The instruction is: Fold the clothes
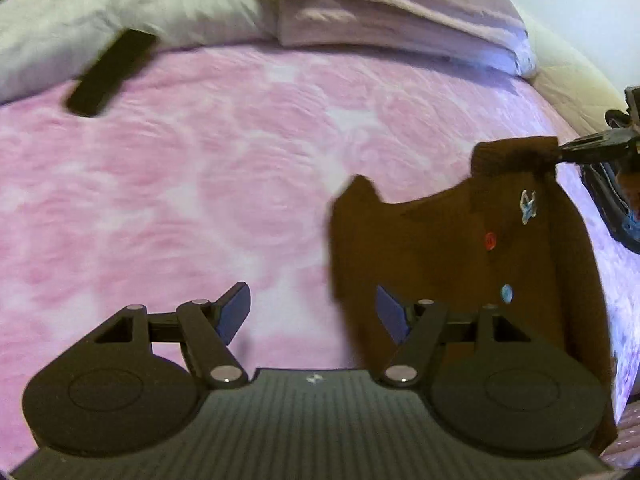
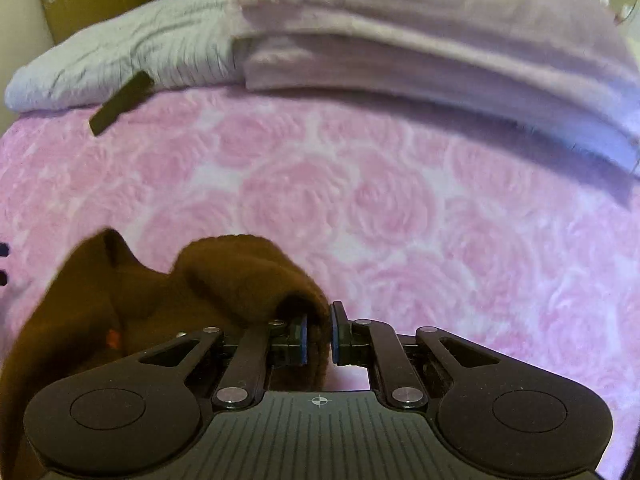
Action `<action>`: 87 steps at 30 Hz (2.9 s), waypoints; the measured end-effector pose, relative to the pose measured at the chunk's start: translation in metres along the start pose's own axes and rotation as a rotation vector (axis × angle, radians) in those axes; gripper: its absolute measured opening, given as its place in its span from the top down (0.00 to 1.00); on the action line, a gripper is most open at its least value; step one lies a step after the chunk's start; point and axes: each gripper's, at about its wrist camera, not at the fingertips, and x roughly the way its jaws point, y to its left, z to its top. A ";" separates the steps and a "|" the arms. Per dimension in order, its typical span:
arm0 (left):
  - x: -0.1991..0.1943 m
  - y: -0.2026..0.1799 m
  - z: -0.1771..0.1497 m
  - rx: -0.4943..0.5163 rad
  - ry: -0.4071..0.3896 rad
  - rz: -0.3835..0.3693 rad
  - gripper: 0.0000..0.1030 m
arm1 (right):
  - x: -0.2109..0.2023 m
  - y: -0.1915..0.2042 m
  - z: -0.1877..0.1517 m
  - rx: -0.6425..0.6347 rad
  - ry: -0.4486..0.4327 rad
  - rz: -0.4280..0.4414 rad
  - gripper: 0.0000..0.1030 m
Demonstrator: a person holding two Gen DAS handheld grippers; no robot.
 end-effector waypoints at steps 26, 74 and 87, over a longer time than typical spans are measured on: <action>-0.066 -0.055 -0.077 -0.170 0.188 0.126 0.53 | -0.049 0.002 -0.113 0.189 0.133 0.265 0.12; -0.173 -0.171 -0.238 0.409 0.152 0.172 0.98 | -0.141 0.116 -0.283 -0.176 0.152 -0.070 0.97; -0.145 -0.204 -0.299 0.432 0.366 0.058 0.94 | -0.184 0.026 -0.395 0.570 0.345 -0.152 0.96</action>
